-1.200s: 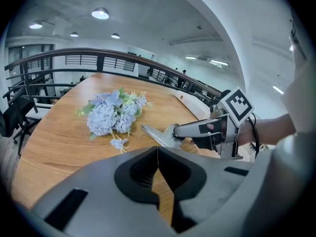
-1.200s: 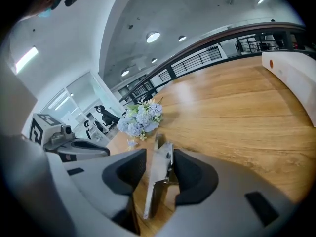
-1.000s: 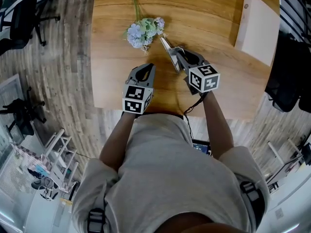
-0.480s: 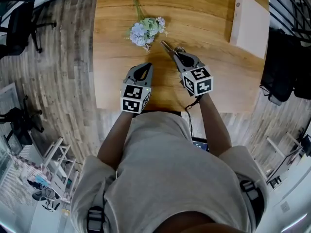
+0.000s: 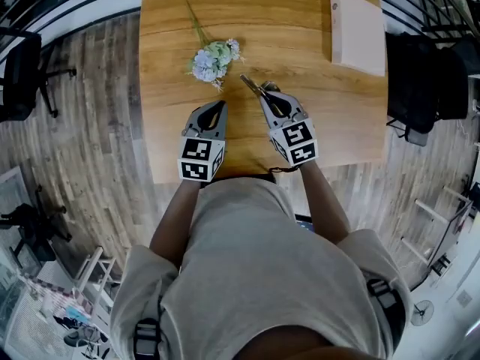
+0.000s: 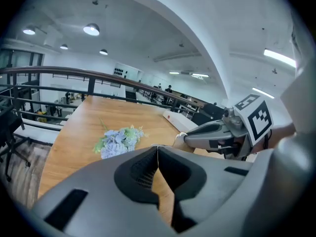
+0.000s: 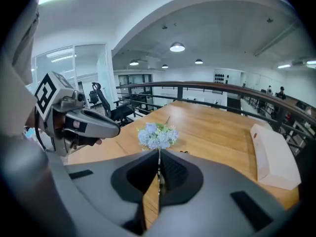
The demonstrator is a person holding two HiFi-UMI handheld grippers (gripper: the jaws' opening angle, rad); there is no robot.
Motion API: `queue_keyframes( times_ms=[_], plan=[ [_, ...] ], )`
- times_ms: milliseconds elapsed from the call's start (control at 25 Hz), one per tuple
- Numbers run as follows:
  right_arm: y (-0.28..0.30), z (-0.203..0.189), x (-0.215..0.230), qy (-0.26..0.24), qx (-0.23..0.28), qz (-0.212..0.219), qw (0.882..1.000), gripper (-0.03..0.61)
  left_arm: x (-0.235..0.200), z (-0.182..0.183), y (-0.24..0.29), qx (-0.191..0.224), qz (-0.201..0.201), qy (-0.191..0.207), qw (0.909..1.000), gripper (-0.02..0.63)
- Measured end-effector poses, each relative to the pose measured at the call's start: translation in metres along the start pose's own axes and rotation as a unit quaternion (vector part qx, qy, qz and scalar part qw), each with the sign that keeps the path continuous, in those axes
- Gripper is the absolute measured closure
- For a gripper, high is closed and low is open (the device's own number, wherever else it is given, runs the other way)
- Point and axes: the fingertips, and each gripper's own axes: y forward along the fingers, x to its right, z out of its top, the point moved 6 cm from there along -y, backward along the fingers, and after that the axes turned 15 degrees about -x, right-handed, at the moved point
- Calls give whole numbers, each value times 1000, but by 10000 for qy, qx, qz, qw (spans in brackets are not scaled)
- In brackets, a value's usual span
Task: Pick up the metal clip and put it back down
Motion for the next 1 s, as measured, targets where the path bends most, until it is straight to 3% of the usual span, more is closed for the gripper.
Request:
queue_keyframes(
  times_ms=[160,320,640,800,1000],
  plan=[
    [-42,16,-23,-112,368,-356,9986,545,5,12,-38,220,-85,147,9996,589],
    [-82,45,-25,-67,1013,-768,9919,545,5,45,-59,740,-242,412,9961,589],
    [-158,88,-23,80,2305,-1234,9652,545,15,108,-93,1503,-316,751,9853,589],
    [-181,98,-28,67,2635,-1313,9557,545,16,127,-105,1636,-197,1098,9802,589],
    [-186,96,-34,93,2747,-1335,9522,545,17,132,-113,1718,-311,1056,9790,589]
  ],
)
